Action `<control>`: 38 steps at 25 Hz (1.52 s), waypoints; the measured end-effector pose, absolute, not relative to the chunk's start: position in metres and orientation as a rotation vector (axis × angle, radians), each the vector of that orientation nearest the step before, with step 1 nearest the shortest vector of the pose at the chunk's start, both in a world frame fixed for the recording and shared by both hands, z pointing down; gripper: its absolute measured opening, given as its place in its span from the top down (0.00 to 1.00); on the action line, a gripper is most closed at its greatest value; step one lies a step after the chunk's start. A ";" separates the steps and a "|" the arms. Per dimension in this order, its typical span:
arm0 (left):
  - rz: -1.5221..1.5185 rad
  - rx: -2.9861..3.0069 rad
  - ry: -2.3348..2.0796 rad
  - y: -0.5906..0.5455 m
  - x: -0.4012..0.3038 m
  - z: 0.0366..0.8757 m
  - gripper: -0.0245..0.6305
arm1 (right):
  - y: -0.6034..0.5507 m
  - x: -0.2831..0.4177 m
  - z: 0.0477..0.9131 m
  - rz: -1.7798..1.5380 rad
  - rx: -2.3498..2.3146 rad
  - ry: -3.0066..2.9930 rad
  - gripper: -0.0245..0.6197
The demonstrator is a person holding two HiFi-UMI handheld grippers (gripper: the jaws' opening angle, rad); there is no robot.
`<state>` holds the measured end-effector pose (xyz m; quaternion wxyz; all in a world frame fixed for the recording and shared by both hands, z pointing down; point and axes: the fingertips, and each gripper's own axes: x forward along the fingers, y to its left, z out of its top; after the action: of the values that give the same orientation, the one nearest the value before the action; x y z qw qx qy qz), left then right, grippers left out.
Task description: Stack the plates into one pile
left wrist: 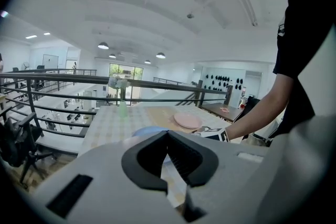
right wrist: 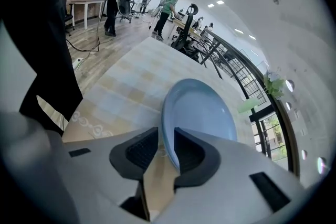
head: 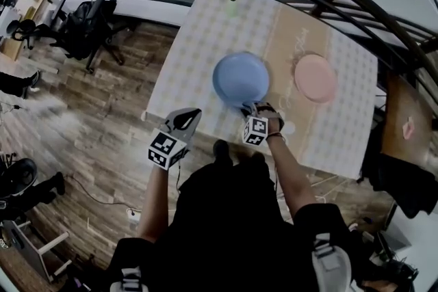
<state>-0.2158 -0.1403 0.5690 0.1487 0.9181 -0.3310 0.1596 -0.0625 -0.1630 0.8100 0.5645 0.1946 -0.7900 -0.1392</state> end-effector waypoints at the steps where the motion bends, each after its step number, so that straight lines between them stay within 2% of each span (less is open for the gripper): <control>1: 0.460 2.643 -0.948 -0.141 -0.216 0.570 0.96 | -0.162 -0.061 0.808 -0.319 0.465 -1.863 0.81; 17: 0.473 2.687 -0.867 -0.144 -0.177 0.566 0.96 | -0.147 0.005 0.805 -0.139 0.640 -1.861 0.82; 23: 0.479 2.707 -0.829 -0.142 -0.142 0.559 0.96 | -0.141 0.055 0.794 -0.117 0.709 -1.830 0.83; 27: 0.472 2.730 -0.793 -0.141 -0.118 0.550 0.96 | -0.143 0.089 0.778 -0.076 0.815 -1.830 0.91; 38: 0.455 2.738 -0.777 -0.136 -0.052 0.547 0.96 | -0.145 0.190 0.774 -0.055 0.893 -1.752 0.89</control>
<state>-0.0523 -0.1360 0.5473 0.1291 0.9420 -0.2673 0.1564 0.1899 -0.1448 0.7737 0.5543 0.3778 -0.7413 -0.0231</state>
